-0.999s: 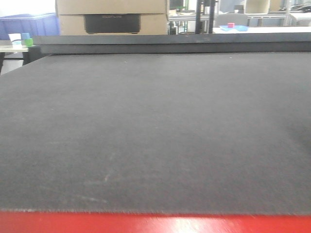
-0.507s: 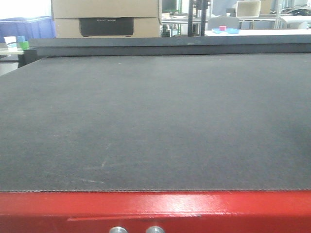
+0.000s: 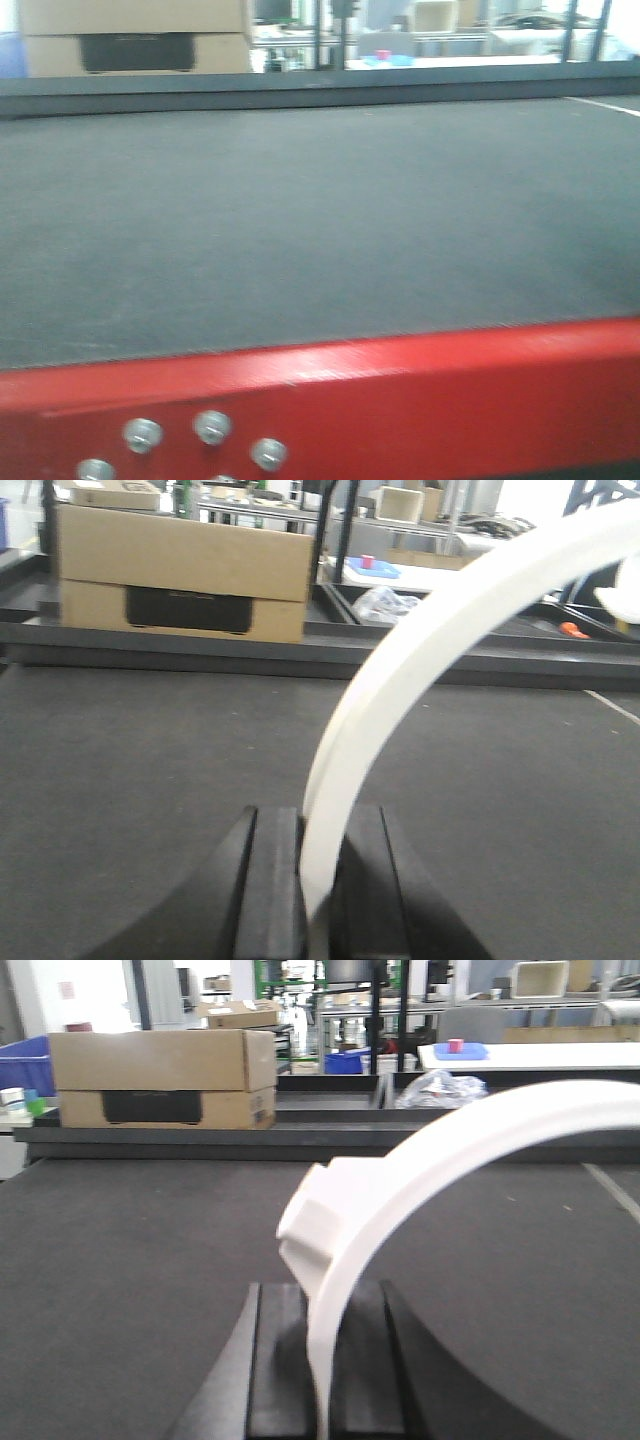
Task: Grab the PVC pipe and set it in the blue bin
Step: 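Hold the pipe in both grippers and drive back from the table, then drive along the aisle past the red table holding the pipe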
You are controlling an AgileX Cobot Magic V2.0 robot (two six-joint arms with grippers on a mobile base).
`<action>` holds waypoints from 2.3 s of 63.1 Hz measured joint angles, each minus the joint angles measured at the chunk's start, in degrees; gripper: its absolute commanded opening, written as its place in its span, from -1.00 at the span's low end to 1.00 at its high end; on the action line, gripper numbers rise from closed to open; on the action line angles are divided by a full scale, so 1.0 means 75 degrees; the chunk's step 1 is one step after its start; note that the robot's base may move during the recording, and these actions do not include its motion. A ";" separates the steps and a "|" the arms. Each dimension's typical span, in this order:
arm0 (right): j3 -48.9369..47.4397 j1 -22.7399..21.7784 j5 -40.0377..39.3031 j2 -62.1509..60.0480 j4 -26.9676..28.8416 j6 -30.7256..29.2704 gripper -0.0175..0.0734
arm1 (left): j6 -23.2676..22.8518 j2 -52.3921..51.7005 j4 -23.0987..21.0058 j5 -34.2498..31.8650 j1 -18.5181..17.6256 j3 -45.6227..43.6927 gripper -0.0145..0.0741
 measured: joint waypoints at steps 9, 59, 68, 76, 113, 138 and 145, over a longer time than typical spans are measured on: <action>0.0000 0.0000 0.0000 -0.0013 0.0000 0.0000 -0.98 | 0.0000 0.0000 0.0000 0.0000 0.0000 0.0000 -0.92; 0.0000 0.0000 -0.0012 -0.0028 0.0000 -0.0018 -0.98 | 0.0000 0.0000 0.0000 -0.0015 0.0000 0.0000 -0.92; 0.0000 0.0000 -0.0012 -0.0028 0.0000 -0.0018 -0.98 | 0.0000 0.0000 0.0000 -0.0015 0.0000 0.0000 -0.92; 0.0000 0.0000 -0.0012 -0.0028 0.0000 0.0005 -0.98 | 0.0000 0.0000 0.0000 -0.0015 0.0000 0.0000 -0.92; 0.0000 0.0000 -0.0043 -0.0040 0.0017 -0.0020 -0.98 | 0.0000 -0.0015 0.0000 -0.0032 0.0000 0.0000 -0.92; 0.0000 0.0000 -0.0043 -0.0040 0.0017 -0.0006 -0.98 | 0.0000 -0.0025 0.0000 -0.0032 0.0000 0.0000 -0.92; 0.0000 0.0000 -0.0043 -0.0040 0.0032 -0.0006 -0.98 | 0.0000 -0.0025 0.0000 -0.0032 0.0000 0.0000 -0.92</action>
